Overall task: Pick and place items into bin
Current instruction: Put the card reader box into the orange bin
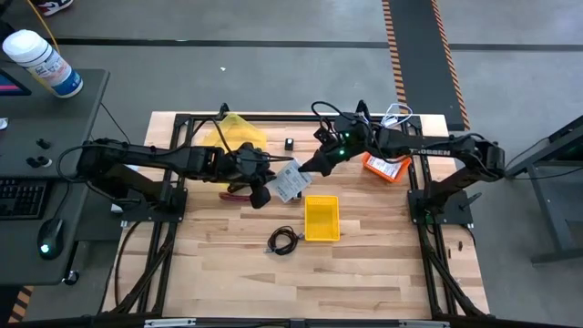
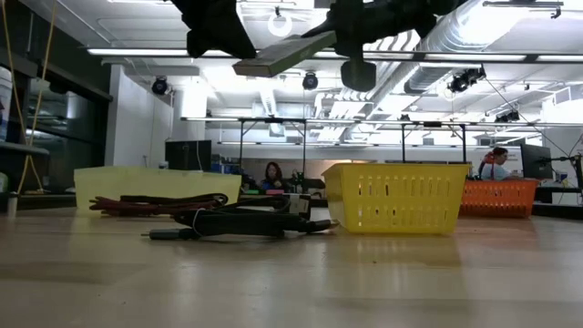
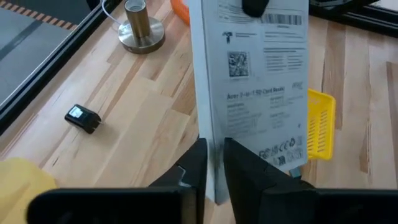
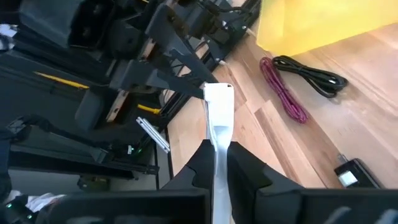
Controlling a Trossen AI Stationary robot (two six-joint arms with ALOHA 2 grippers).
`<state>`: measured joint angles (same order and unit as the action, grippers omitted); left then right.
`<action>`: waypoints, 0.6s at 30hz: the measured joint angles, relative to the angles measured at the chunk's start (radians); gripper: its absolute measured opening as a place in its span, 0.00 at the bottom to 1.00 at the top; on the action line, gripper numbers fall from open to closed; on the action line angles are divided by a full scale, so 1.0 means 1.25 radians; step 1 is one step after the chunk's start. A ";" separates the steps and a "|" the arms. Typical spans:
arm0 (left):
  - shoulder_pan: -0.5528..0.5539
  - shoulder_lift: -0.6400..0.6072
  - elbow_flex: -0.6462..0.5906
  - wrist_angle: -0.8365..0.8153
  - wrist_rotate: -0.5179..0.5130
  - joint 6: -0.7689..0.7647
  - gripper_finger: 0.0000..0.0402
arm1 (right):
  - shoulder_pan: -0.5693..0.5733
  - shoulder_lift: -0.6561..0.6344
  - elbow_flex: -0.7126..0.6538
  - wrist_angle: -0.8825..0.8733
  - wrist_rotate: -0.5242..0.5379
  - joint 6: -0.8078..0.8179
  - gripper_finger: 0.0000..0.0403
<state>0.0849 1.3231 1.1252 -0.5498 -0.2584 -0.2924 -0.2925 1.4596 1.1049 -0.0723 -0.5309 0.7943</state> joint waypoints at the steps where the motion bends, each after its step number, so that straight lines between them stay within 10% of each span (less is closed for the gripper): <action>1: 0.000 0.000 0.000 -0.001 0.000 0.000 0.13 | -0.006 -0.001 0.000 -0.008 -0.001 0.001 0.03; 9: 0.000 0.000 0.000 -0.007 -0.012 -0.002 0.30 | -0.079 -0.019 0.000 -0.149 0.044 -0.025 0.03; 18: 0.001 0.000 0.000 -0.050 -0.019 -0.003 0.40 | -0.195 -0.192 0.000 -0.431 0.310 -0.024 0.03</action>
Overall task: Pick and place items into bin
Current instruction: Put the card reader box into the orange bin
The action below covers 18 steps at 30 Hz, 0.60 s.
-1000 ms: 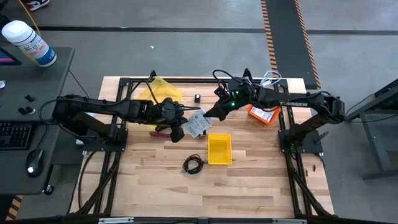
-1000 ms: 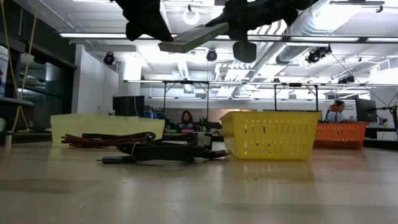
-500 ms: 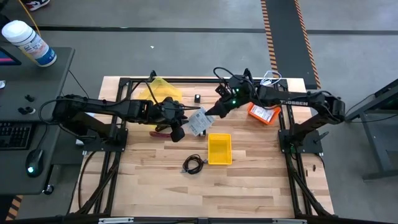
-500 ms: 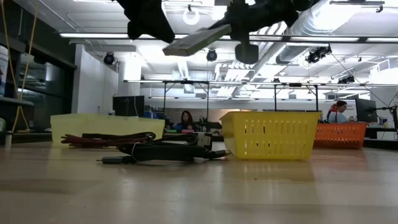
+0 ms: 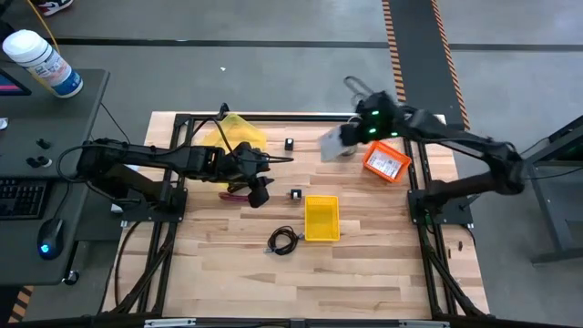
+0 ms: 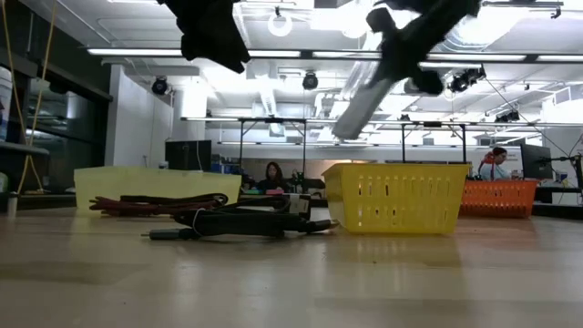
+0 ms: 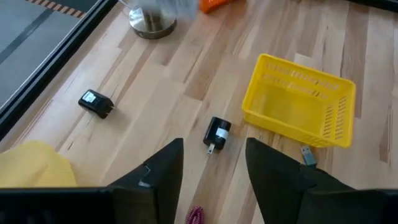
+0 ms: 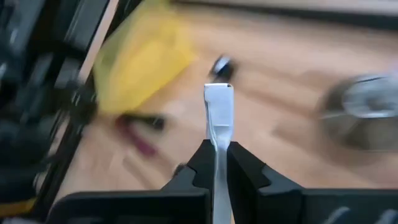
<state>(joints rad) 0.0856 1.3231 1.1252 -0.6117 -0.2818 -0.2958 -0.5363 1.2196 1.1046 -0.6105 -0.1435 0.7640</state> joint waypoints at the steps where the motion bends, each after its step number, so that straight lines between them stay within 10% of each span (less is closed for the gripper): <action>1: 0.000 0.000 0.000 0.001 -0.002 0.000 0.40 | -0.013 -0.029 0.000 -0.024 0.031 0.011 0.03; 18: 0.000 0.000 0.000 0.033 -0.041 0.002 0.39 | 0.003 -0.310 -0.017 -0.427 0.441 0.352 0.03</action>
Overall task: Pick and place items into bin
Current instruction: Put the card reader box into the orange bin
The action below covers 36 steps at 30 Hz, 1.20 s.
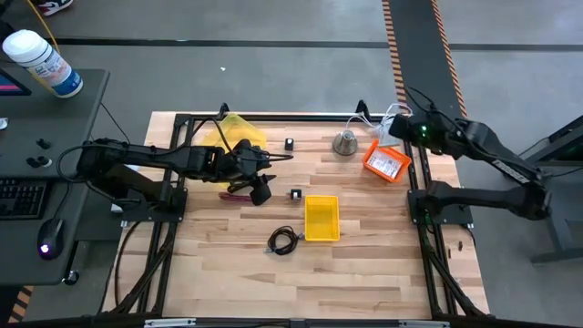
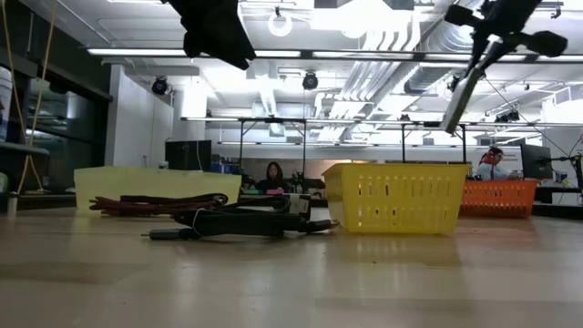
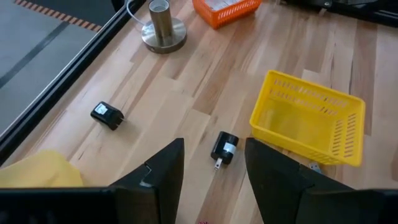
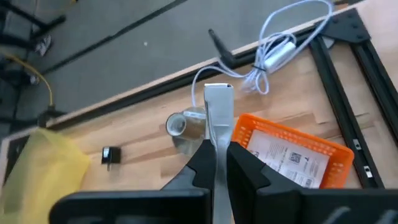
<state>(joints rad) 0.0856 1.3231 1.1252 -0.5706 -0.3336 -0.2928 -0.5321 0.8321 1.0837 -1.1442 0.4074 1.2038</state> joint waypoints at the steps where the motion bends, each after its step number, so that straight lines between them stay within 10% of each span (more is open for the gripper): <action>1: 0.000 0.000 0.000 0.000 0.000 0.000 0.39 | 0.004 -0.013 -0.013 0.001 0.005 0.016 0.03; 17: 0.000 0.000 0.000 0.001 -0.001 0.000 0.37 | 0.014 -0.200 -0.328 0.180 -0.043 0.189 0.03; 36: 0.000 0.000 0.000 0.001 -0.001 -0.003 0.38 | -0.035 -0.207 -0.346 0.183 -0.037 0.183 0.09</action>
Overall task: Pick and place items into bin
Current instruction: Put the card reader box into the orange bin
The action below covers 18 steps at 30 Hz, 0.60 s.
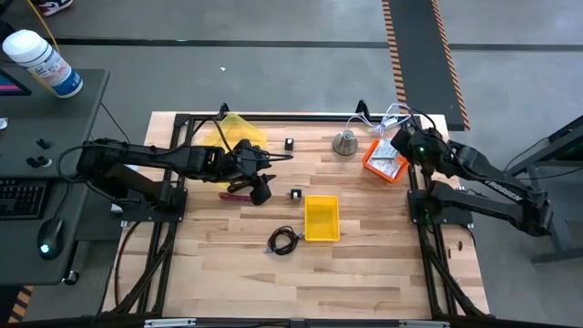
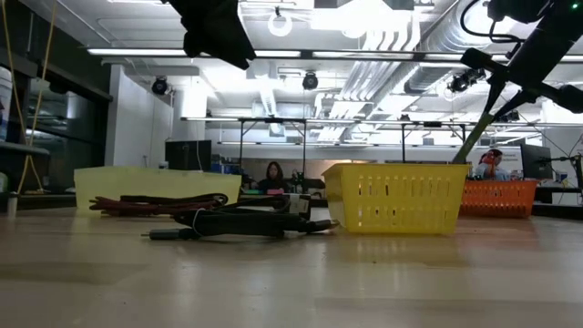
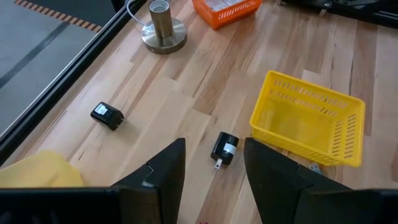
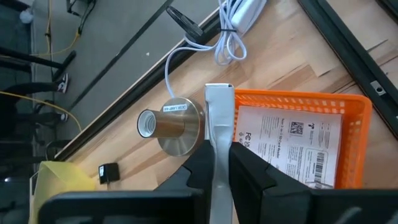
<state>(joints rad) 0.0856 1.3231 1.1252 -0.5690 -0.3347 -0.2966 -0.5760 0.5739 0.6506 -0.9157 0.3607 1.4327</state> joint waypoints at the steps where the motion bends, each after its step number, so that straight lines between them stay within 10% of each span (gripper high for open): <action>1: 0.000 0.000 0.000 0.000 0.000 0.000 0.38 | -0.001 0.000 0.000 0.000 -0.002 0.000 0.10; 18: 0.000 0.000 0.000 0.000 0.000 -0.002 0.38 | -0.001 0.002 0.000 0.000 0.008 -0.007 0.16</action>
<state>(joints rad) 0.0856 1.3231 1.1252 -0.5690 -0.3344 -0.2985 -0.5777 0.5762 0.6510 -0.9157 0.3708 1.4239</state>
